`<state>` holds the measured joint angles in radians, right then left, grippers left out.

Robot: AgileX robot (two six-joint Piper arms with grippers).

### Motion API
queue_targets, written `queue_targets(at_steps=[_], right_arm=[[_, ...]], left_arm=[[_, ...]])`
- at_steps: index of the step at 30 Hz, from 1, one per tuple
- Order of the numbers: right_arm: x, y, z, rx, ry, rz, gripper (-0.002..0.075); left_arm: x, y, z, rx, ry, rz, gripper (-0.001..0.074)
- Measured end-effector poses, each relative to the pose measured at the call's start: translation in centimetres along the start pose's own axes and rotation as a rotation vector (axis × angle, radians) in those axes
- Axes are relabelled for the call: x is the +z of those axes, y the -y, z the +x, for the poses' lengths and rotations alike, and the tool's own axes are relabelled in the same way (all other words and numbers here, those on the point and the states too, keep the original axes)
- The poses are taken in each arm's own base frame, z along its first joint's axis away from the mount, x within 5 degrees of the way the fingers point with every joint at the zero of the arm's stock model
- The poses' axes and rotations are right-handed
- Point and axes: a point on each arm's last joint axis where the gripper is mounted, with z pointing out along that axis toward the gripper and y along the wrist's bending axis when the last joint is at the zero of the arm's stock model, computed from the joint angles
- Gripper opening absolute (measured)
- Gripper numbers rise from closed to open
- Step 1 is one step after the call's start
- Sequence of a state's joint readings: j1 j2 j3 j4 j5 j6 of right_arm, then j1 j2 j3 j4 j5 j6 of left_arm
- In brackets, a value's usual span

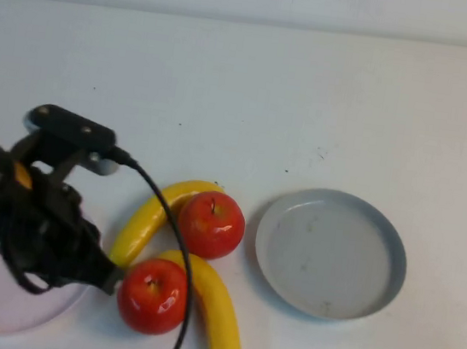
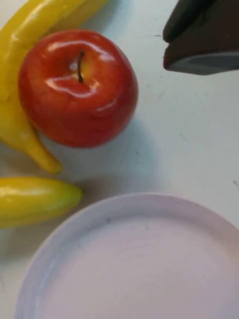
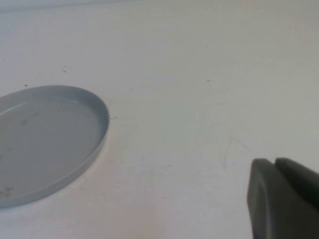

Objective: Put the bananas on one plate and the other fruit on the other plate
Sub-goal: Put one type of fruit in the left plate

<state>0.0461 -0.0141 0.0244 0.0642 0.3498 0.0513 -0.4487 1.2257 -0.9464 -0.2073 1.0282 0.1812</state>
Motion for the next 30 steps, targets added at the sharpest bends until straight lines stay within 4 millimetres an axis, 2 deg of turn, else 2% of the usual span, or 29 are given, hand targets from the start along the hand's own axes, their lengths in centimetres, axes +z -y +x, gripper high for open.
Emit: queue_targets(at_steps=[9, 11, 14, 18, 19, 21, 24, 30], right_arm=[[0.0, 0.0, 0.0, 0.000, 0.000, 0.000, -0.0017], [0.0, 0.0, 0.0, 0.000, 0.000, 0.000, -0.0017], [0.0, 0.0, 0.0, 0.000, 0.000, 0.000, -0.0017], [0.0, 0.0, 0.0, 0.000, 0.000, 0.000, -0.0017], [0.0, 0.0, 0.0, 0.000, 0.000, 0.000, -0.0017], [0.0, 0.0, 0.0, 0.000, 0.000, 0.000, -0.0017], [0.0, 0.0, 0.0, 0.000, 0.000, 0.000, -0.0017], [0.0, 0.0, 0.0, 0.000, 0.000, 0.000, -0.0017]], left_arm=[[3.9, 5.1, -4.1, 0.228, -0.109, -0.009, -0.0001], [4.5, 5.8, -4.8, 0.259, -0.122, -0.012, 0.0018], [5.4, 6.3, -5.6, 0.278, -0.141, -0.017, 0.0123], [6.2, 6.2, -6.2, 0.293, -0.178, -0.039, 0.0419], [6.5, 6.1, -6.3, 0.301, -0.183, -0.052, 0.0519], [6.8, 5.8, -6.4, 0.315, -0.198, -0.077, 0.0613], [7.5, 5.5, -6.4, 0.331, -0.228, -0.103, 0.0666], [8.0, 5.3, -6.4, 0.343, -0.244, -0.122, 0.0668]])
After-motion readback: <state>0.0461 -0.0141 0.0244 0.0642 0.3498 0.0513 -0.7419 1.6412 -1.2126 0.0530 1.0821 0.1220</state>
